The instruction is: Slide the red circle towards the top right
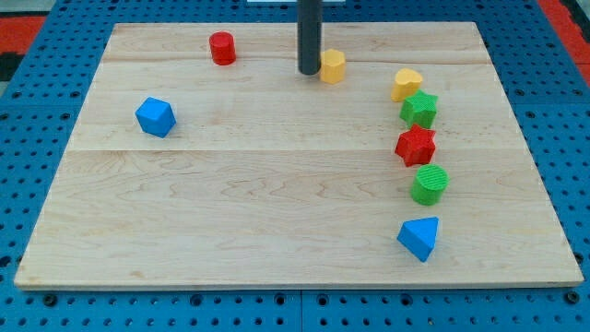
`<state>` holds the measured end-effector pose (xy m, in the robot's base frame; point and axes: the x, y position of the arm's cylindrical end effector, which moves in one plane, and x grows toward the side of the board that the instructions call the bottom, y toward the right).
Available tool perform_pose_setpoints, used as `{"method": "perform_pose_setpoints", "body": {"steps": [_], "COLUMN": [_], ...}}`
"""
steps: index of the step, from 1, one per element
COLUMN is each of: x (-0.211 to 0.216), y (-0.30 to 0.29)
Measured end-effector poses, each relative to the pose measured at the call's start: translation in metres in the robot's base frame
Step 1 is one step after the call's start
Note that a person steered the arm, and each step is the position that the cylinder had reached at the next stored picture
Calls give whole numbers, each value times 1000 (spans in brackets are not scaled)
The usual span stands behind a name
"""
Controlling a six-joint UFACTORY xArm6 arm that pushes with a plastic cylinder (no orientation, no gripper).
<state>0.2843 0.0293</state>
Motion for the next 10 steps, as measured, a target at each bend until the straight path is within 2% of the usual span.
{"method": "perform_pose_setpoints", "body": {"steps": [3, 5, 7, 8, 9, 10], "x": [-32, -35, 18, -5, -36, -38], "y": [96, -44, -106, -172, -168, -121]}}
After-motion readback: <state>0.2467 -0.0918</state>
